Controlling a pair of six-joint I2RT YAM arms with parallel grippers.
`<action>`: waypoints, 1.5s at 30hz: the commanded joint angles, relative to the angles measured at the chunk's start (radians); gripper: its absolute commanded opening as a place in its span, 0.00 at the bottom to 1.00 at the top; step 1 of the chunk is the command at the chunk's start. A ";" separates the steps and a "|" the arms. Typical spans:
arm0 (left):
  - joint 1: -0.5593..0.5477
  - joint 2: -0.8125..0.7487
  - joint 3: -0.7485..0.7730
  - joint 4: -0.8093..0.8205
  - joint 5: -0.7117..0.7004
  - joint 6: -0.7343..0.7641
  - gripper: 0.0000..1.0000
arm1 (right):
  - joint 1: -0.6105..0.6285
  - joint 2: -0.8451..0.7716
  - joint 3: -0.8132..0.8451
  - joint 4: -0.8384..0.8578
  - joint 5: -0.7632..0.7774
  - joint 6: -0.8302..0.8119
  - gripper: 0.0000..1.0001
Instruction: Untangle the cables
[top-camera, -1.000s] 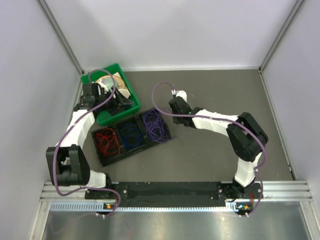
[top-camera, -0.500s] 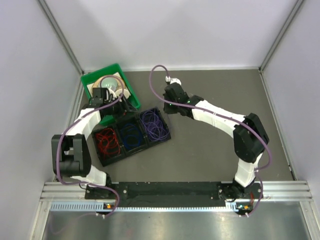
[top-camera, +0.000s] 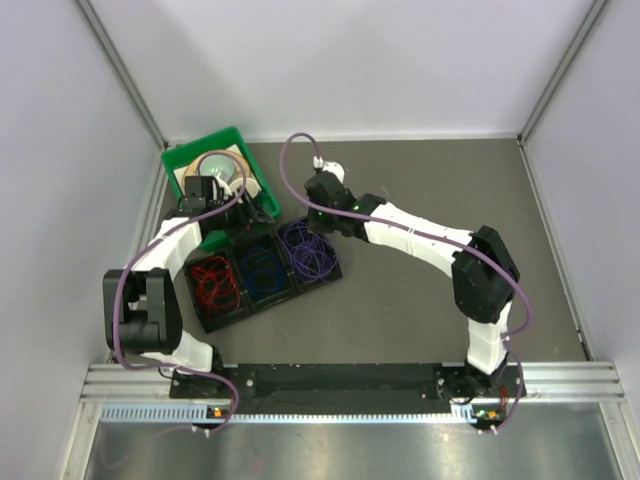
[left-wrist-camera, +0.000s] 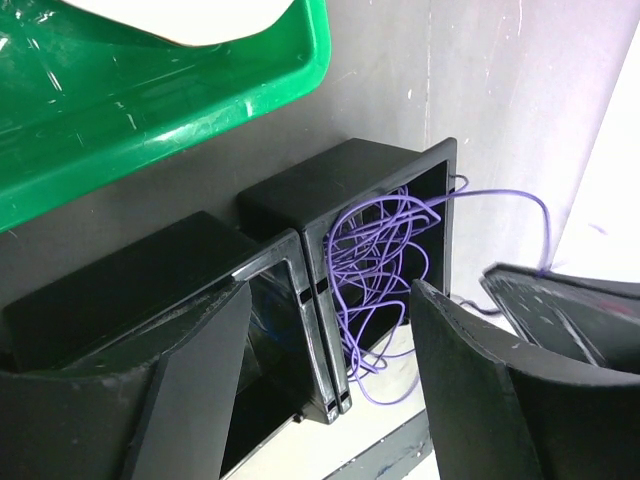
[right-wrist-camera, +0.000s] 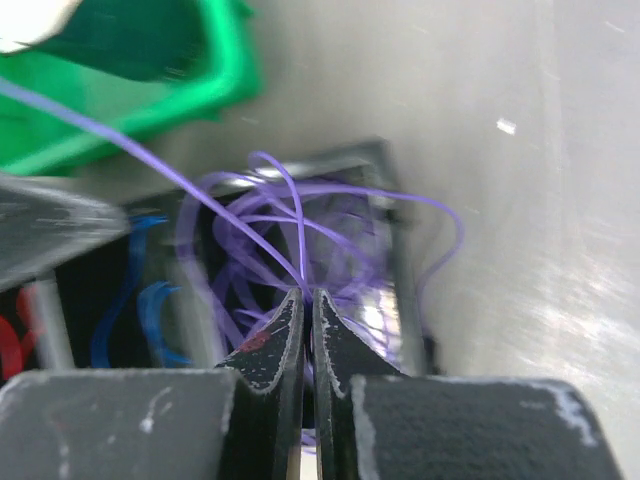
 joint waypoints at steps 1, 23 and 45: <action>0.003 -0.017 -0.009 0.041 0.027 0.017 0.70 | -0.007 -0.087 -0.083 -0.018 0.125 0.002 0.00; 0.002 -0.014 -0.001 0.029 -0.006 0.022 0.70 | 0.025 -0.239 -0.043 -0.122 -0.070 -0.046 0.00; 0.002 0.000 0.008 0.006 0.027 0.023 0.70 | 0.035 -0.151 -0.011 -0.045 -0.039 -0.044 0.00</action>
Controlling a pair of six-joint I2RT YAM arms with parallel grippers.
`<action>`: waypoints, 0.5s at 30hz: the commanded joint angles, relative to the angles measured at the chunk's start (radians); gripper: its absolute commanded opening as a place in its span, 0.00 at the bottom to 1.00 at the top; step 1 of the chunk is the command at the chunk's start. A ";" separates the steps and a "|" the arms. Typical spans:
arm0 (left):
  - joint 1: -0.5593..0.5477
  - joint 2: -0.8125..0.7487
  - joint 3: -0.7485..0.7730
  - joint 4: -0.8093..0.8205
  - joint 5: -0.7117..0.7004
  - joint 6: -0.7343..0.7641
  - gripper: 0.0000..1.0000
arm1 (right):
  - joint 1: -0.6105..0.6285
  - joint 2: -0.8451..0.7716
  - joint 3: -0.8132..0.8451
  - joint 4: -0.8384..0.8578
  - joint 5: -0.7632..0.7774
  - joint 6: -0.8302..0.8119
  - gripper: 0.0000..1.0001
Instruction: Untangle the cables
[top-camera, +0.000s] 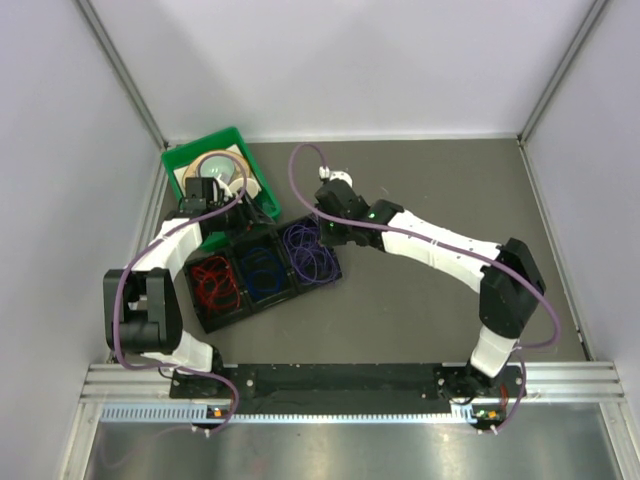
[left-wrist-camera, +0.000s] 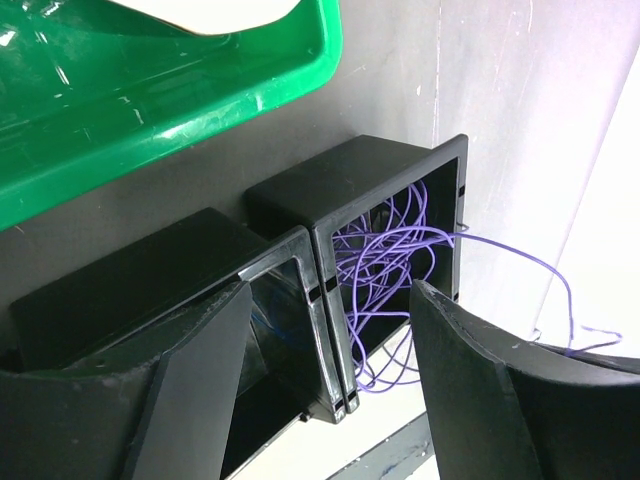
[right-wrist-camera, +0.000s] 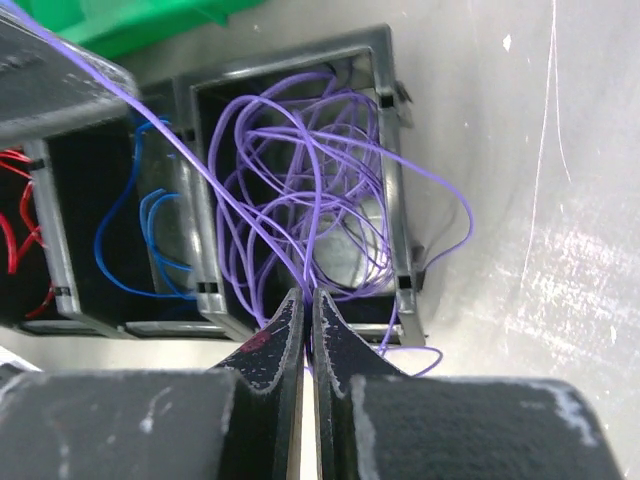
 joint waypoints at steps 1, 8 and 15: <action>0.002 0.003 0.030 0.000 0.047 0.012 0.70 | 0.001 0.022 0.141 0.053 -0.014 -0.021 0.00; 0.003 -0.031 0.043 -0.032 0.007 0.023 0.70 | -0.022 0.144 0.278 0.096 -0.043 0.014 0.00; 0.005 -0.052 0.026 -0.033 0.033 0.011 0.70 | -0.059 0.227 0.108 0.303 -0.027 0.136 0.00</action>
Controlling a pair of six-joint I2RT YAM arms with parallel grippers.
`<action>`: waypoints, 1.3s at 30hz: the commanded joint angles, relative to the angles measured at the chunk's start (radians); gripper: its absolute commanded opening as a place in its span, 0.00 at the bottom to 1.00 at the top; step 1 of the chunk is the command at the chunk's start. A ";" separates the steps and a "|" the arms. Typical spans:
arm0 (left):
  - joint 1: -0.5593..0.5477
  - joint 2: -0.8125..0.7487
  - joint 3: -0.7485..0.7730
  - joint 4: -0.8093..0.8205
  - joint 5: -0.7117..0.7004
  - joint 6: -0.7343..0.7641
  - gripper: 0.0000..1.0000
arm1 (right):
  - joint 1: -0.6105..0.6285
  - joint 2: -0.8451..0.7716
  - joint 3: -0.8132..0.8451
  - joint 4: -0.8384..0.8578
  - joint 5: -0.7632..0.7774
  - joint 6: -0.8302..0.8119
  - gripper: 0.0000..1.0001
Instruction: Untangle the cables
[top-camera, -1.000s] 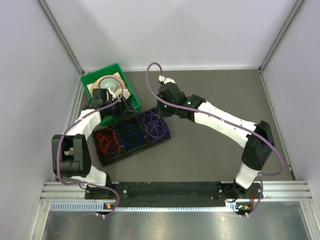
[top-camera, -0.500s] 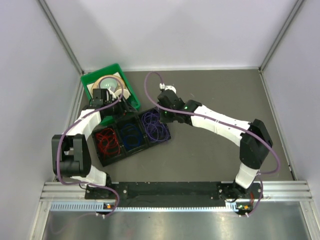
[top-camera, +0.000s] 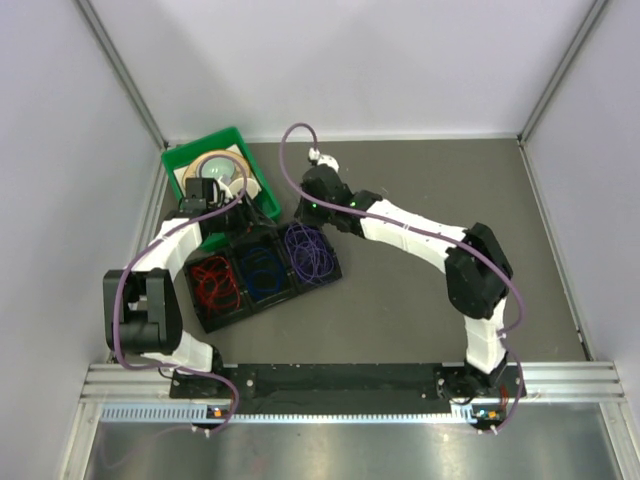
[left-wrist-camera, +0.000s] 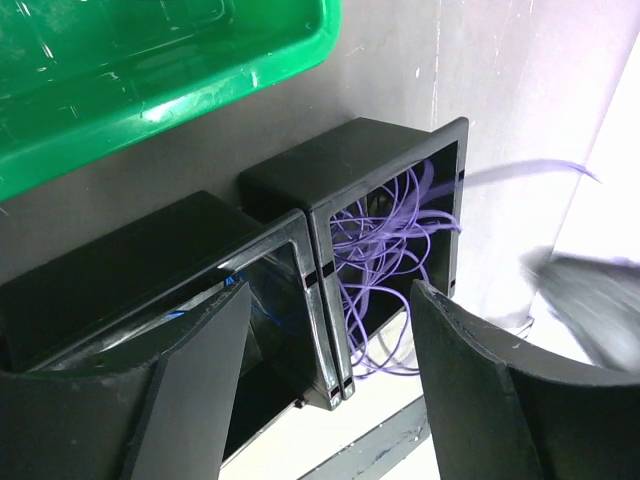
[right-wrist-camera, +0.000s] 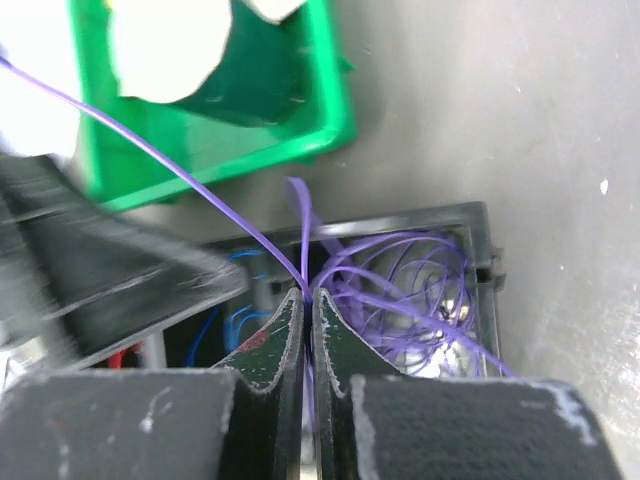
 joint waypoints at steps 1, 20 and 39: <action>0.006 -0.056 0.022 -0.016 0.002 0.017 0.70 | -0.027 0.046 -0.123 0.182 0.019 0.093 0.00; 0.004 -0.087 0.031 -0.039 -0.004 0.036 0.70 | -0.031 0.139 -0.157 0.181 -0.021 0.124 0.06; 0.004 -0.111 0.054 -0.049 -0.012 0.054 0.70 | -0.020 -0.115 -0.192 0.165 0.004 0.061 0.60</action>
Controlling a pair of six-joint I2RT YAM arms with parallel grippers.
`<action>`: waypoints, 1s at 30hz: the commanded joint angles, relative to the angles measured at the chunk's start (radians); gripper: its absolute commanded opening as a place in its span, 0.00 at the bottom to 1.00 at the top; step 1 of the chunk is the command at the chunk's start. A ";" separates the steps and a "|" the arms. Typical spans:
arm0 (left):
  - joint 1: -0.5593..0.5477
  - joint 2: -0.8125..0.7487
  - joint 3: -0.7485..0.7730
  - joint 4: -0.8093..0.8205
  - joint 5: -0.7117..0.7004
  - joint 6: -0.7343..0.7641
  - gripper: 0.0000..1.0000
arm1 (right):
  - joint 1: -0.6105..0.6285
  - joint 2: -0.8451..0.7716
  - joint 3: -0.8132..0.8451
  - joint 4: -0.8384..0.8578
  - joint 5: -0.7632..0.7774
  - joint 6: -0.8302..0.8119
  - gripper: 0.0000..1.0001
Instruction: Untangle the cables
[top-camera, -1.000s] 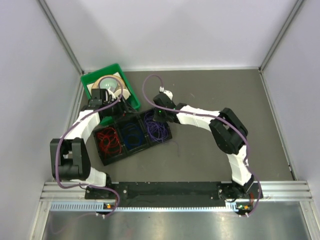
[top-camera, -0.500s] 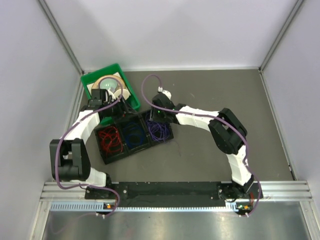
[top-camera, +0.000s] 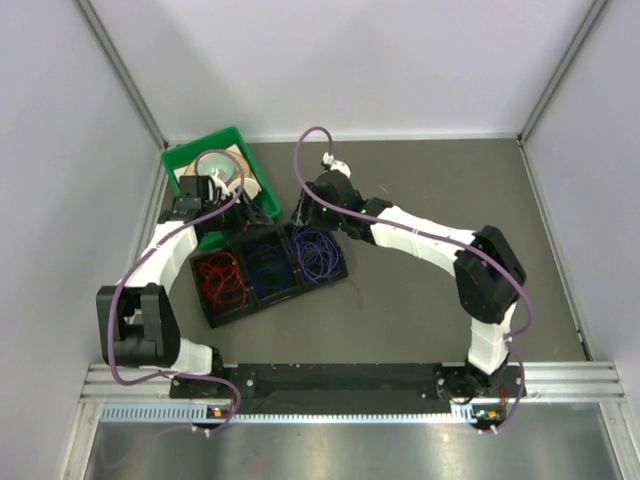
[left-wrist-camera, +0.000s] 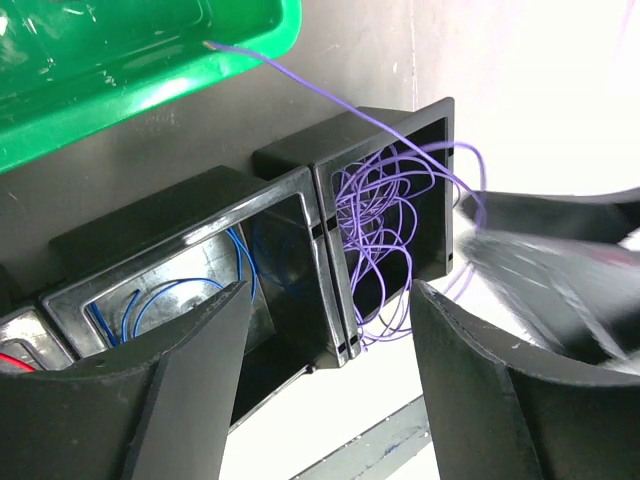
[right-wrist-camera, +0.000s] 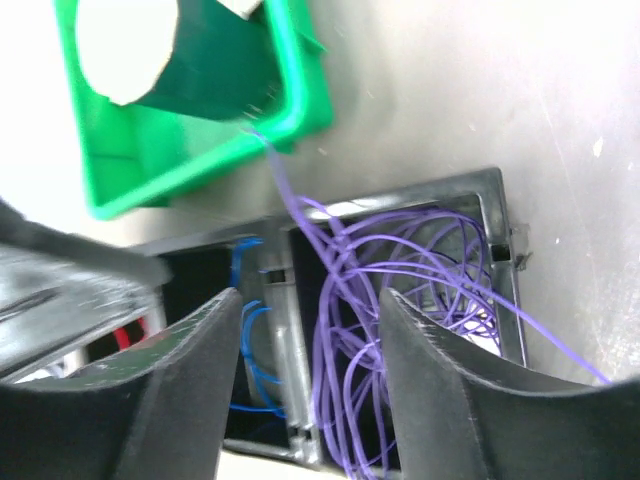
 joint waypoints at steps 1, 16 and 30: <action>0.004 -0.025 0.040 0.007 -0.003 0.016 0.70 | 0.007 -0.081 0.010 -0.005 0.049 -0.049 0.64; 0.003 -0.010 0.040 0.020 0.014 0.022 0.71 | -0.010 -0.156 -0.086 -0.046 0.042 -0.072 0.89; -0.155 0.186 0.204 0.037 -0.126 -0.033 0.70 | -0.063 -0.147 -0.142 0.108 -0.247 -0.023 0.90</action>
